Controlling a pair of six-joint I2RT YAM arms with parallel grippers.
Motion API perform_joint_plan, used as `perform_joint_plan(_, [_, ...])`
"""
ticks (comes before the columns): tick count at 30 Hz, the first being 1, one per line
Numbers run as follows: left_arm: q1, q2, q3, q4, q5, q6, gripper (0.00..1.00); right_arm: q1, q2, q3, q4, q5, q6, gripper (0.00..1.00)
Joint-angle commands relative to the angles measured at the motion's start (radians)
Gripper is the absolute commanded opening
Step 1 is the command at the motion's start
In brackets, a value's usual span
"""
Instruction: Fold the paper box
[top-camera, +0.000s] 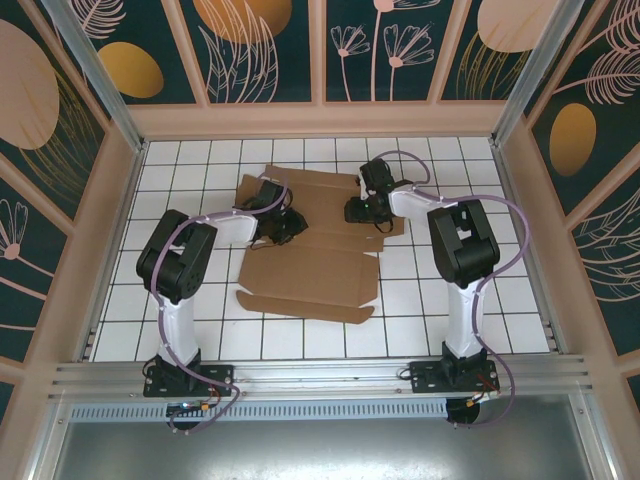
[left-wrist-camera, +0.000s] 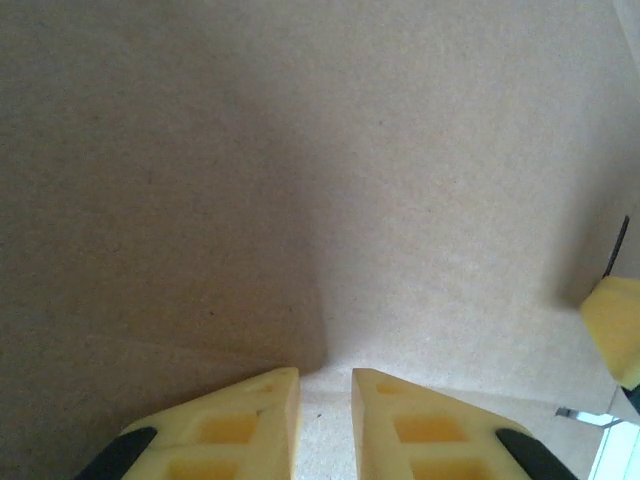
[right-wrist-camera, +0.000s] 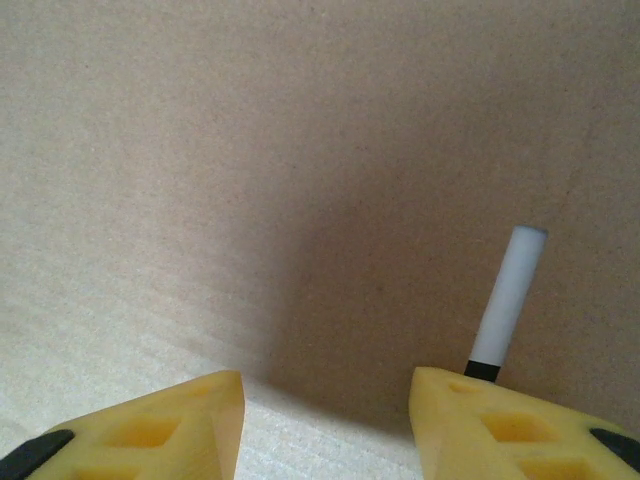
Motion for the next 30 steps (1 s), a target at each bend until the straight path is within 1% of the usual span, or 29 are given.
perform_joint_plan(1, [0.05,0.041,-0.036,0.008,0.006,-0.05,0.21,-0.013,0.017,0.002,-0.043,0.071,-0.017,0.48])
perform_joint_plan(4, [0.076,0.054,-0.009,-0.008,-0.007,-0.031,0.21,-0.016,-0.02,-0.067,-0.01,0.07,-0.004,0.47])
perform_joint_plan(6, [0.078,0.067,0.02,-0.031,-0.011,-0.017,0.21,-0.018,-0.041,-0.106,0.007,0.051,0.002,0.47])
perform_joint_plan(9, [0.073,0.082,0.018,-0.009,0.025,-0.026,0.21,-0.017,-0.059,-0.136,0.021,0.015,0.002,0.47])
perform_joint_plan(11, [0.062,0.086,0.01,-0.008,0.037,-0.018,0.21,-0.016,-0.058,-0.137,0.012,0.024,-0.004,0.47])
perform_joint_plan(14, [0.06,0.07,-0.004,-0.026,0.014,-0.015,0.22,-0.011,-0.068,-0.153,0.001,0.041,0.015,0.46])
perform_joint_plan(17, [0.074,0.085,0.029,-0.057,-0.006,-0.006,0.22,-0.008,-0.116,-0.221,0.02,0.045,0.052,0.44])
perform_joint_plan(21, [0.094,0.153,0.115,-0.096,-0.015,0.013,0.22,-0.004,-0.183,-0.315,0.05,0.046,0.094,0.42])
perform_joint_plan(23, [0.095,0.185,0.171,-0.125,-0.025,0.035,0.22,0.01,-0.211,-0.355,0.057,0.041,0.111,0.42])
perform_joint_plan(26, [0.095,0.217,0.244,-0.159,-0.028,0.067,0.23,0.058,-0.268,-0.428,0.075,0.024,0.145,0.42])
perform_joint_plan(29, [0.095,0.24,0.31,-0.185,-0.013,0.109,0.23,0.121,-0.314,-0.488,0.092,-0.014,0.175,0.43])
perform_joint_plan(30, [0.093,0.244,0.327,-0.19,-0.006,0.122,0.23,0.128,-0.323,-0.496,0.089,-0.026,0.181,0.43])
